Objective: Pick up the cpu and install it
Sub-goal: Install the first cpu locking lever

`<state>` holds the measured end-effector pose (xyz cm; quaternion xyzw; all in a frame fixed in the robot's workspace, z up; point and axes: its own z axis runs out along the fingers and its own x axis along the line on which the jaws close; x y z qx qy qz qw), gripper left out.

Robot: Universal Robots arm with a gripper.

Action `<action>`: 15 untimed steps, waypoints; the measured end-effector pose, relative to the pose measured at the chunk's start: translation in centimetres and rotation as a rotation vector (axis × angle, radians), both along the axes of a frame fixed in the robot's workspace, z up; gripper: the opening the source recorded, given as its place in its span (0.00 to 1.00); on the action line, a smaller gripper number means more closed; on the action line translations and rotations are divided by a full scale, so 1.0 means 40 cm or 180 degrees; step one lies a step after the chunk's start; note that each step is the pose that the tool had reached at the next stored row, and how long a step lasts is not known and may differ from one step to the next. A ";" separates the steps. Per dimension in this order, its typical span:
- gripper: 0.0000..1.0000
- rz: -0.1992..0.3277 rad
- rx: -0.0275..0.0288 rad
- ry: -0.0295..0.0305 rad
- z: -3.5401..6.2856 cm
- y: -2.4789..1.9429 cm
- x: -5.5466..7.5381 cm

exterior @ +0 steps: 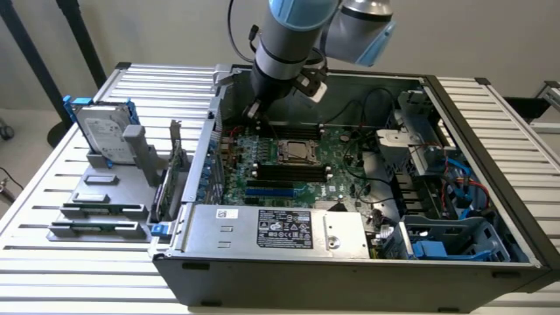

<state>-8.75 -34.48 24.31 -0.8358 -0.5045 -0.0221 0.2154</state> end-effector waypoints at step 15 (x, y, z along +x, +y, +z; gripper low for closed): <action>0.11 -0.0158 0.0020 -0.0178 0.025 0.000 0.000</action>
